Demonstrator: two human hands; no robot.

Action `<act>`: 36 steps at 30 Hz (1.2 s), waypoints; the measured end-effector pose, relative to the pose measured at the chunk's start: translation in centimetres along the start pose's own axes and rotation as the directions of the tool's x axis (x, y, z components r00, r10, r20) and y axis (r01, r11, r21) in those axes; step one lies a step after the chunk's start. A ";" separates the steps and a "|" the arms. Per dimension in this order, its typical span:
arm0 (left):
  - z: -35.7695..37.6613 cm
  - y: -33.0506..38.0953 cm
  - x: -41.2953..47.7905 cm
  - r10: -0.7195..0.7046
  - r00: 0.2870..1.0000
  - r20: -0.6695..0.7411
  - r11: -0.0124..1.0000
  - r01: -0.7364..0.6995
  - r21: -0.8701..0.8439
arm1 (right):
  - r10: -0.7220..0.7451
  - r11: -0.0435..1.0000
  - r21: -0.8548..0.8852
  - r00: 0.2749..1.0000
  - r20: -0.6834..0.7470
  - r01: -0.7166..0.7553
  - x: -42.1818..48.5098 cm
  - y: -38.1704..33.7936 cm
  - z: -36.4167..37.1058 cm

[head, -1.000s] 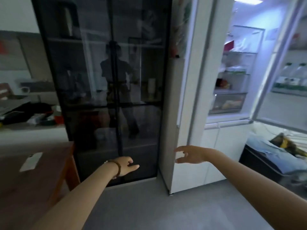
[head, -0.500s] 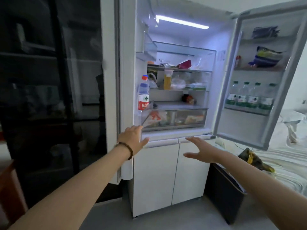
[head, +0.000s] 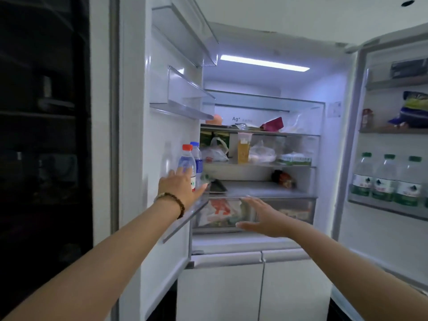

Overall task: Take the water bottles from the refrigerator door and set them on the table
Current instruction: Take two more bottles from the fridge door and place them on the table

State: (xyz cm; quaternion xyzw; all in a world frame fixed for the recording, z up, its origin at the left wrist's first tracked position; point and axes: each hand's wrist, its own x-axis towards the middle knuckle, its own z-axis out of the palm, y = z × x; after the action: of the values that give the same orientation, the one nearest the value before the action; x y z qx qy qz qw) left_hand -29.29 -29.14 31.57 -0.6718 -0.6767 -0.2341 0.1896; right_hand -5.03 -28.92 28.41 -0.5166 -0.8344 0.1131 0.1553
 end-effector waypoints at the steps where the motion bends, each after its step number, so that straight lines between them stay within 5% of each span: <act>1: 0.4 -0.1 1.1 -0.036 0.999 0.000 0.999 0.036 -0.004 | -0.021 1.000 0.004 1.000 -0.009 0.021 1.6 0.3 -0.5; 12: 5.6 0.2 9.6 -0.293 0.948 -0.123 0.955 0.296 0.010 | -0.339 0.883 0.243 0.905 -0.258 0.401 19.6 1.9 -3.9; 22: 7.2 1.5 13.4 -0.527 0.796 -0.297 0.849 0.511 -0.136 | -0.640 0.613 0.437 0.738 -0.212 0.658 31.5 1.6 -4.1; 31: 7.8 2.9 13.5 -0.651 0.708 -0.274 0.715 0.450 -0.535 | -0.648 0.327 0.734 0.707 -0.285 0.595 34.9 -0.9 -1.8; 36: 9.1 3.2 13.7 -0.718 0.587 -0.374 0.646 0.363 -0.671 | -0.583 0.213 0.829 0.748 -0.318 0.518 35.6 -0.9 -1.4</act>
State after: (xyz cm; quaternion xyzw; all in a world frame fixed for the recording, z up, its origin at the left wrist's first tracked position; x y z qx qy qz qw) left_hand -25.94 -12.77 32.18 -0.3296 -0.6621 -0.6621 0.1211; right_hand -20.16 2.60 35.05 -0.0229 -0.7780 0.4819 0.4024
